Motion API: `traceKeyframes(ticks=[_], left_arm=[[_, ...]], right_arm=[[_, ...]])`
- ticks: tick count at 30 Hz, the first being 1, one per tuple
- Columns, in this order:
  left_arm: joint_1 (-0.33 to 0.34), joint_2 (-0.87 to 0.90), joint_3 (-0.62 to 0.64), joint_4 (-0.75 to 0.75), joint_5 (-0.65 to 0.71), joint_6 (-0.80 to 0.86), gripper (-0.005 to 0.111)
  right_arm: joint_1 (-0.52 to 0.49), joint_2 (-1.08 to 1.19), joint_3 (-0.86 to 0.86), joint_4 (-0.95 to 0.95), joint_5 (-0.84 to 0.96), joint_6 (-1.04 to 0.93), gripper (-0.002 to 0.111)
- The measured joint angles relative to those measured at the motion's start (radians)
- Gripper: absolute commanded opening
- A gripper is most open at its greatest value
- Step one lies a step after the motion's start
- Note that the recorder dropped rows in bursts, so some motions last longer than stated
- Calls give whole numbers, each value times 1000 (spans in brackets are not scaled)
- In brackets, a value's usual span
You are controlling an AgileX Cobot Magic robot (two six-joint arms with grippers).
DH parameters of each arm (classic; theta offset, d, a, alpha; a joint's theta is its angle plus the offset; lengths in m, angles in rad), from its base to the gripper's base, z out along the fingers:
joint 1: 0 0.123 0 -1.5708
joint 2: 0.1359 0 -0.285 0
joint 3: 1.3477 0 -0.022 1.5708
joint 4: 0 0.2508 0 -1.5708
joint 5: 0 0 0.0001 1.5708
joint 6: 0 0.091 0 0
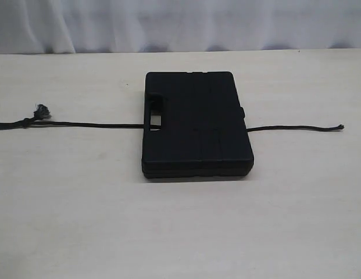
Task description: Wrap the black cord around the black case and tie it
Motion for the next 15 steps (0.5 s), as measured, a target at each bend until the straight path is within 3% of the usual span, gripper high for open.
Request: traceKeyframes(ticks=[5, 7, 10, 13, 15], left_arm=[[0, 0, 0, 0, 0, 0, 0], [0, 0, 0, 0, 0, 0, 0], [0, 0, 0, 0, 0, 0, 0], [0, 0, 0, 0, 0, 0, 0], [0, 0, 0, 0, 0, 0, 0]], right_arm=[[0, 0, 0, 0, -355, 308, 4], [0, 0, -35, -16, -380, 406, 5], [0, 21, -173, -112, -219, 512, 14], [0, 129, -404, -268, 123, 652, 47], [0, 256, -556, -301, 367, 672, 60]])
